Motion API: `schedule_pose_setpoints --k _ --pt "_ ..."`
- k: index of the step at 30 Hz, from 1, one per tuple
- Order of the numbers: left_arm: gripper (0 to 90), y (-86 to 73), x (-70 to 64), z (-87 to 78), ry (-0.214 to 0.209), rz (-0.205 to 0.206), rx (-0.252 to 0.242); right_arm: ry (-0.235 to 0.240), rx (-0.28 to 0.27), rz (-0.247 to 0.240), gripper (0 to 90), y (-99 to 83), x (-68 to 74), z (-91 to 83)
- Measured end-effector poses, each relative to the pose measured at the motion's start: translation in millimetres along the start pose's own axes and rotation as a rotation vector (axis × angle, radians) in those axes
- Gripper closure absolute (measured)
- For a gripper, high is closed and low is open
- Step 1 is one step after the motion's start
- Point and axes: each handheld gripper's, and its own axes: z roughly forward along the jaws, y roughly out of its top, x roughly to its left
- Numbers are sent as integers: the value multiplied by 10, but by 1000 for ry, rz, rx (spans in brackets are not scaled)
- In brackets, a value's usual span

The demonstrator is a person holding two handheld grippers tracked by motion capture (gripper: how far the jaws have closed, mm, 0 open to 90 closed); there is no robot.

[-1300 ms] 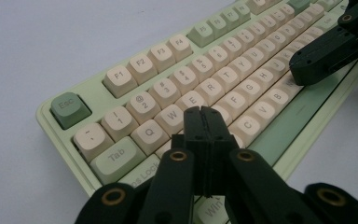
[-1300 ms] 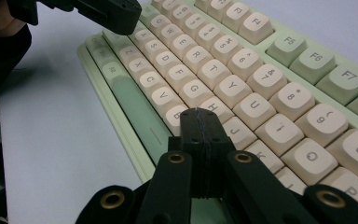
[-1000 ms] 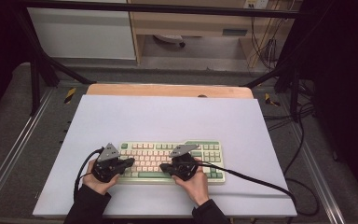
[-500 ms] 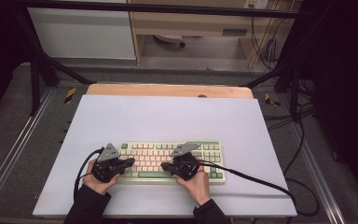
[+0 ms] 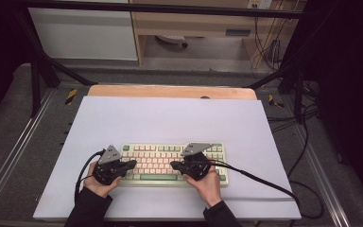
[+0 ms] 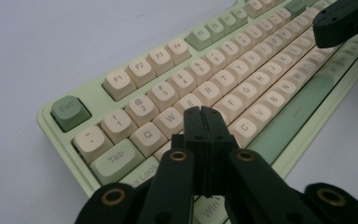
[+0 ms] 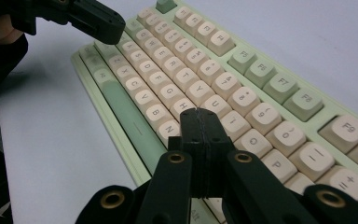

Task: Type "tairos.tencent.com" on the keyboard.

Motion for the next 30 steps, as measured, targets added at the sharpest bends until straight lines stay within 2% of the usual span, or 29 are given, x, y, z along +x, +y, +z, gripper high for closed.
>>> schedule_pose_setpoints --k 15,30 --pt "900 18 -22 0 -5 3 -3 -26 -13 27 900 -125 -148 -180" --pt "900 112 -108 64 -8 15 0 -36 -15 38 900 -219 -201 -272"
